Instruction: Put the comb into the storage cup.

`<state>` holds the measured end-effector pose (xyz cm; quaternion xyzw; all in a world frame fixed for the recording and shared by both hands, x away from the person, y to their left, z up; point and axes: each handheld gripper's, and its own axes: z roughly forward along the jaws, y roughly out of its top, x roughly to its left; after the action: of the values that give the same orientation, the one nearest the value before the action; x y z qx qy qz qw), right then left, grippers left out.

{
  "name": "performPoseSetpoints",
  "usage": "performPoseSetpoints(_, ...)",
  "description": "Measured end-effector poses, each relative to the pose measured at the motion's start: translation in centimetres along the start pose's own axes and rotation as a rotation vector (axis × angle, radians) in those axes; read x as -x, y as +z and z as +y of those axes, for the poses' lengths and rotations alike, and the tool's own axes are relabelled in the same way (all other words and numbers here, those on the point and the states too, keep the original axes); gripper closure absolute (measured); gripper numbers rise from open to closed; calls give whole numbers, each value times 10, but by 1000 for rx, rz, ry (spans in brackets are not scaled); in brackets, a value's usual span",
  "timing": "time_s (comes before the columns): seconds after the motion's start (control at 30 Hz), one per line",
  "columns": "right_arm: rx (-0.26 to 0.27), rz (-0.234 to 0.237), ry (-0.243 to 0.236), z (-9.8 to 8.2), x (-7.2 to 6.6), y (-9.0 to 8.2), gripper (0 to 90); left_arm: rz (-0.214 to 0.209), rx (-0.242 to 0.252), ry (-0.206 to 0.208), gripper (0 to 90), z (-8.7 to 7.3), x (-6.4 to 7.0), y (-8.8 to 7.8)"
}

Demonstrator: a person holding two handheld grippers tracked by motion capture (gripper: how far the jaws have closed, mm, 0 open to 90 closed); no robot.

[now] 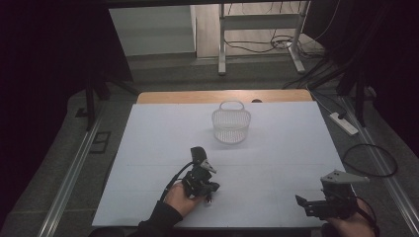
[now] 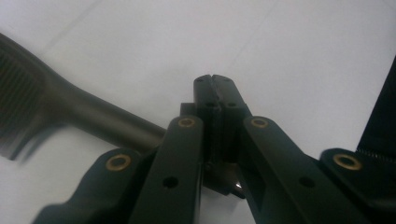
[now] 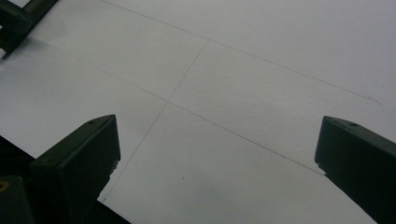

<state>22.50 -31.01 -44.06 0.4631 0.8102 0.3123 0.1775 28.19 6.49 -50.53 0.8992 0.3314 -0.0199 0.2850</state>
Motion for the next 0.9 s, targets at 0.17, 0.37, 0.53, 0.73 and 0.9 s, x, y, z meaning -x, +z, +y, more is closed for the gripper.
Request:
performPoseSetpoints(0.17,2,2,0,0,0,0,3,-1,-20,-12,889,-7,3,2)
performPoseSetpoints(0.37,1,1,-4,0,-1,0,5,0,-30,-50,889,-18,6,-1)
performPoseSetpoints(0.53,0,2,-8,0,-1,0,6,19,-34,-65,889,-23,5,-5)
performPoseSetpoints(0.73,-3,2,-9,0,-1,0,7,46,-60,-77,889,-28,1,-8)
performPoseSetpoints(0.9,-3,2,-9,1,-1,0,7,66,-70,-91,889,-31,-3,-10)
